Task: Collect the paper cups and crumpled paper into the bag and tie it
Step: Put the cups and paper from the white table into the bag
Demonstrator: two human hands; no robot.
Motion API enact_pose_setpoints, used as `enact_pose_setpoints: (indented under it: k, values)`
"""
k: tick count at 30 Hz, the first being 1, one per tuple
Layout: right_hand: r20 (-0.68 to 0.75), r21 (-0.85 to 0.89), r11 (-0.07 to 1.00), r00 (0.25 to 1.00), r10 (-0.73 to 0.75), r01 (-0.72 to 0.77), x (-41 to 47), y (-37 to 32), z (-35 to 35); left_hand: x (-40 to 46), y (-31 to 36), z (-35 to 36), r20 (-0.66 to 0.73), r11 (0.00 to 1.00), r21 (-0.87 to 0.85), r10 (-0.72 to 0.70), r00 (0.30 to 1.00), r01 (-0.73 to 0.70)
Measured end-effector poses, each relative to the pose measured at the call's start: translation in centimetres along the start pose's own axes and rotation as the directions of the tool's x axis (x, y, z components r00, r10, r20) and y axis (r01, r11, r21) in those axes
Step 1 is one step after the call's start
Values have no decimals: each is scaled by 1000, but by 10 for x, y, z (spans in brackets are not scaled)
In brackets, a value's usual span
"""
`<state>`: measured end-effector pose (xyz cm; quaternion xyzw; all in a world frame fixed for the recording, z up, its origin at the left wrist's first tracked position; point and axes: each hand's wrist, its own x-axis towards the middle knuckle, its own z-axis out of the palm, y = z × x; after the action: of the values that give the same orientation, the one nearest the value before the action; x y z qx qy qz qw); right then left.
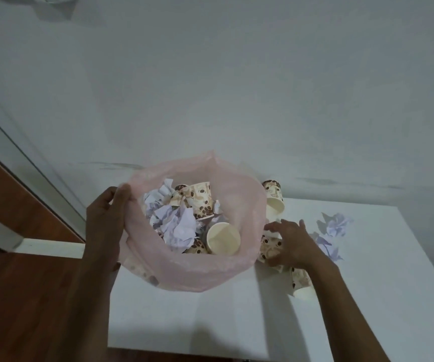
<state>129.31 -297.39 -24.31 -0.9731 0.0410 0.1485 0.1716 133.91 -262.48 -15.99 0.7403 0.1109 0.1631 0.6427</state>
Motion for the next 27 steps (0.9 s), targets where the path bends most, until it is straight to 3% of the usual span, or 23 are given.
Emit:
enact_pose_setpoints:
  k: [2,5,8,10,12,13,15,18,20,22,24,27]
  values:
    - [-30,76,996,998,50,-47,1,2,9,-5,3,5,19,1000,6,13,1000,-13]
    - [-171,352,922,958,230,-159,-16,9,-1,-9,9,16,70,999,20,28,997,-30]
    - [-383,575,807,826,413,-137,-42,9,-29,-10,12,25,106,998,24,53,993,-56]
    - [-518,671,741,698,495,-28,-58,-2,-51,-12,14,31,129,997,30,73,989,-78]
    - [-615,677,730,619,488,98,-69,-24,-69,-16,14,37,151,995,39,87,985,-94]
    - [-645,657,738,621,445,154,-70,-39,-75,-19,14,39,161,994,45,89,983,-98]
    - [-630,624,752,704,326,211,-64,-68,-76,-24,11,43,179,994,52,86,980,-96]
    - [-461,573,801,877,138,174,-50,-105,-60,-34,9,50,220,995,29,85,972,-94]
    - [-360,500,842,933,-7,200,-49,-115,-47,-40,11,55,245,994,27,94,965,-104]
    - [-363,482,842,930,-59,241,-56,-110,-43,-44,14,62,270,994,18,99,958,-108]
    - [-465,496,830,885,6,256,-66,-92,-42,-49,15,69,299,994,17,101,949,-111]
    - [-704,458,851,689,170,258,-81,-58,-40,-53,15,76,308,989,64,109,945,-135]
